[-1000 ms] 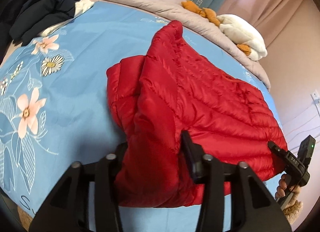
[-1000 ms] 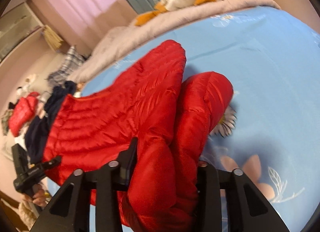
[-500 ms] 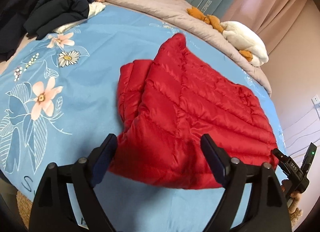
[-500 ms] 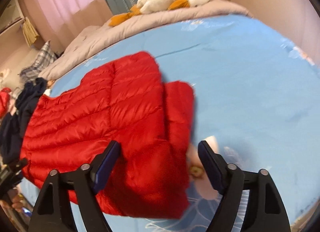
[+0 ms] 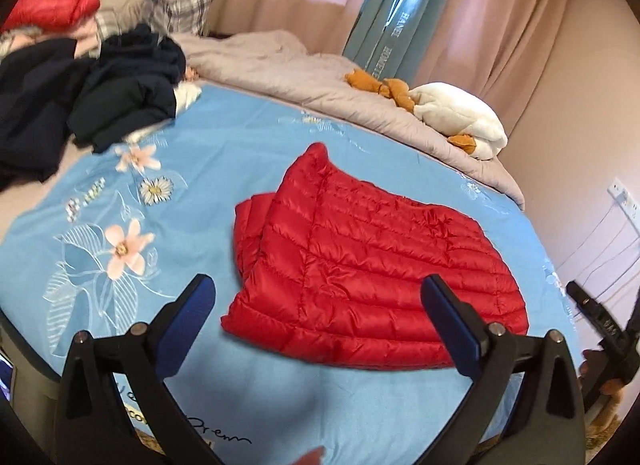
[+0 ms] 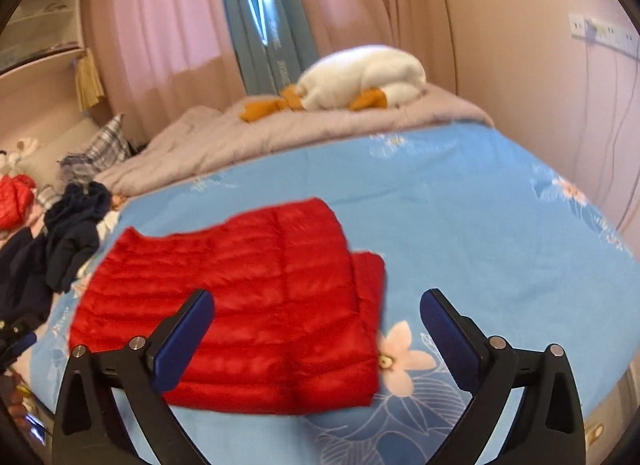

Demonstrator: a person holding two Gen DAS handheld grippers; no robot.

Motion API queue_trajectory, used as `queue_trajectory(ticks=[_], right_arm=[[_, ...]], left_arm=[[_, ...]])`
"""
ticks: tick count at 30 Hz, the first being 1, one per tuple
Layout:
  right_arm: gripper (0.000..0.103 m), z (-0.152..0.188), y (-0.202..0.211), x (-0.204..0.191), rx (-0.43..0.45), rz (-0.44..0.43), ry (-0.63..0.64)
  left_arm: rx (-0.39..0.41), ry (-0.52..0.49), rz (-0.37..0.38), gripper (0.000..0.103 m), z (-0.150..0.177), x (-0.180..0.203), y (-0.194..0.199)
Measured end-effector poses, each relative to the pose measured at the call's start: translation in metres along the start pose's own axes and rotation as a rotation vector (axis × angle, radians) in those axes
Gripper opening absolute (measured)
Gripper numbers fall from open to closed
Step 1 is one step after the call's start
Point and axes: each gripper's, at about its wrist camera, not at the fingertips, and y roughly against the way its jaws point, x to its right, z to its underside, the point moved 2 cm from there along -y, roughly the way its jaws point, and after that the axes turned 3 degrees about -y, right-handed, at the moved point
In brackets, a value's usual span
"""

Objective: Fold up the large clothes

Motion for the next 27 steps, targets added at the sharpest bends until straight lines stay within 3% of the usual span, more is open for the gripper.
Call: queue_trajectory(ticks=[4,16,27], right_arm=[[0.102,-0.001,0.014,-0.023,0.040,-0.007,0.063],[0.102,0.010,0.037,-0.062,0.096,-0.051,0.137],[0.102,0.040,0.023,-0.079,0.004,-0.060,0.166]], left_arm=[[0.014,-0.051,-0.058,0.103,0.005,0.012,0.005],[0.063,-0.130,-0.052,0.103,0.011,0.047,0.024],[0.057,-0.147,-0.060,0.103,0.027,0.058,0.026]])
